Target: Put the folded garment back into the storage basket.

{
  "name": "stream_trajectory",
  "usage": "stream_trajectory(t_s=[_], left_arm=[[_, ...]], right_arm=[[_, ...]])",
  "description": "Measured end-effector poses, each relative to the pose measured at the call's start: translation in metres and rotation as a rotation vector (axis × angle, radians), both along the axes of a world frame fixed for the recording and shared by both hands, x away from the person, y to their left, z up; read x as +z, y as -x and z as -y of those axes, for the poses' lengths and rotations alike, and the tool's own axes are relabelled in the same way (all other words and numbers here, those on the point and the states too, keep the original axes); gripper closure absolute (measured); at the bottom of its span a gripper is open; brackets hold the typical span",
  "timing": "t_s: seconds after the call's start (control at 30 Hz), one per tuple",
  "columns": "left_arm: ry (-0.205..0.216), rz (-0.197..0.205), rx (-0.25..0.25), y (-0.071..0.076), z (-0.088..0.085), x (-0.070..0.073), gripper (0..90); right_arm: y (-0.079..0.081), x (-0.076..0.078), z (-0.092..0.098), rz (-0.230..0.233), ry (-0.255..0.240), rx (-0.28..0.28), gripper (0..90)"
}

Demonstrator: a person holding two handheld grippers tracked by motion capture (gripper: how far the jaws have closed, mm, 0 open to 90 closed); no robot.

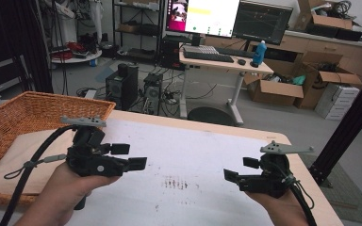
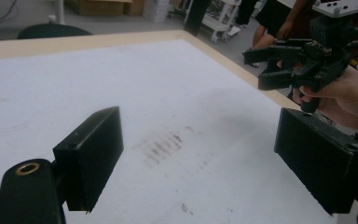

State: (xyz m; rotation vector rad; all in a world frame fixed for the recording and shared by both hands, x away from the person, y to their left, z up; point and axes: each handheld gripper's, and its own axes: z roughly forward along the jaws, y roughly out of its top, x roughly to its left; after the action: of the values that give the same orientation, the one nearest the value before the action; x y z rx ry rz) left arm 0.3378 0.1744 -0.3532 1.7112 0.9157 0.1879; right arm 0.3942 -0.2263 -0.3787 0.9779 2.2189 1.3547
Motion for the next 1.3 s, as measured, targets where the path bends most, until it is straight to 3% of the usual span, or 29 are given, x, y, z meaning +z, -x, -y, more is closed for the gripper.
stream_trajectory(t_s=[0.27,1.3], left_arm=[[-0.05,-0.018,0.004,-0.007,0.012,-0.012,15.9],[-0.041,-0.019,0.022,-0.005,-0.001,-0.007,15.9]], right_arm=[[0.0,-0.008,-0.002,-0.02,-0.003,0.001,14.4],[0.003,-0.013,-0.014,-0.025,-0.007,0.005,14.4]])
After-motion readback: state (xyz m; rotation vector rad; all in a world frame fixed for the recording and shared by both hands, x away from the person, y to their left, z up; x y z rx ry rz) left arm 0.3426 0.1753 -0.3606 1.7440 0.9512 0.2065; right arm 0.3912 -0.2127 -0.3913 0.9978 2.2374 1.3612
